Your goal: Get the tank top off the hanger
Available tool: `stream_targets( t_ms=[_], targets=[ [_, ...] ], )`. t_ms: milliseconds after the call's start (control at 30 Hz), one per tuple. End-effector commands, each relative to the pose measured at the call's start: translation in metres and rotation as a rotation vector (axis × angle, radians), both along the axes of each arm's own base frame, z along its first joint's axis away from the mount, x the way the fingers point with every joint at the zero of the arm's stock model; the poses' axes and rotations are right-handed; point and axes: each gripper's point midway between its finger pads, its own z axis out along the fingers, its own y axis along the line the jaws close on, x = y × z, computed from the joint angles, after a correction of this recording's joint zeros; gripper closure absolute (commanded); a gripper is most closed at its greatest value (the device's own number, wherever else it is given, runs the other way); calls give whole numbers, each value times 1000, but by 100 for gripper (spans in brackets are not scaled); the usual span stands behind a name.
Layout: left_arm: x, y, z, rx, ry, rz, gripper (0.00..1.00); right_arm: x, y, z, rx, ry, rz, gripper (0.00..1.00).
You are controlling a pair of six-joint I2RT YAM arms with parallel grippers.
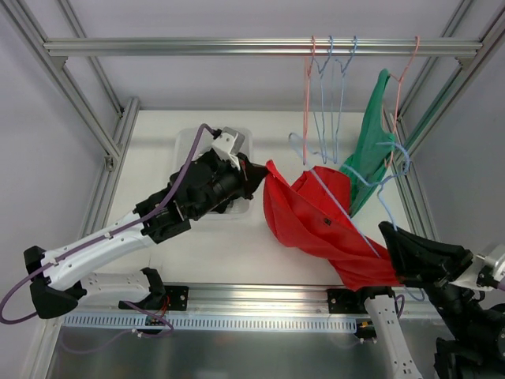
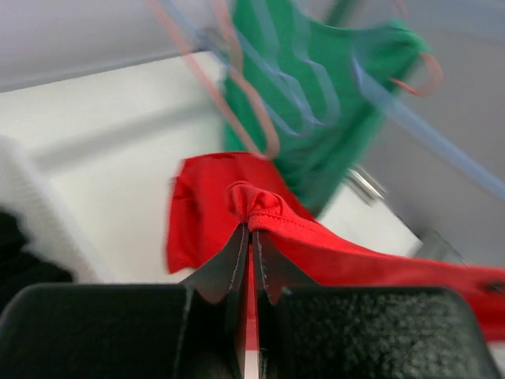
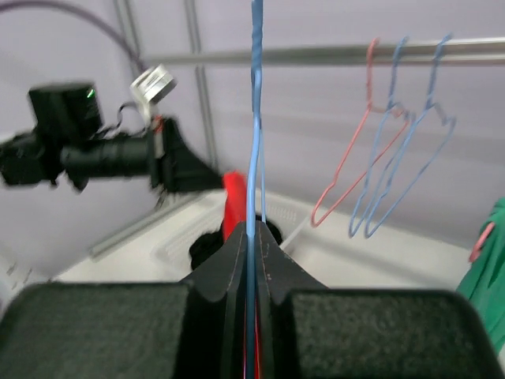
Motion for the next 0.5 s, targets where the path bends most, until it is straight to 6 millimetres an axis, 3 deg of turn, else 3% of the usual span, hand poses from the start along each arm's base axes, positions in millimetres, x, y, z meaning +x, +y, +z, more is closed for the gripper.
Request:
stream_targets(
  t_ms=[0,33,67,100,133,167,200,267,333,400,467],
  targets=[
    [-63,-30,24,-109,-97,-411,100,5,-26,55,274,-224,-96,100],
    [-99,-43,25,-129,-126,-633,100,-16,-29,91,354,-423,-51,100],
    [-117,-49,20,-118,-140,-752,100,6,-28,81,434,-400,-19,100],
    [-131,-57,6,-102,-118,-847,100,6,-29,90,480,-455,5,100],
    [-141,-61,1,-106,-110,-911,100,-11,-37,112,548,-595,30,100],
    [-157,-63,-7,-98,-84,-1009,100,3,-35,116,597,-579,67,100],
    [-160,-69,-24,-77,-41,-1050,100,-9,-36,128,627,-685,118,100],
    [-176,-75,-41,-58,-3,-1140,100,-7,-34,140,645,-734,169,100],
    [-174,-85,-73,-7,82,-1119,100,-5,-29,160,608,-781,186,100],
    [-139,-94,-117,73,171,-906,100,0,-27,177,536,-784,125,100],
    [-121,-92,-148,130,241,-784,100,5,-20,179,459,-769,99,100]
  ],
)
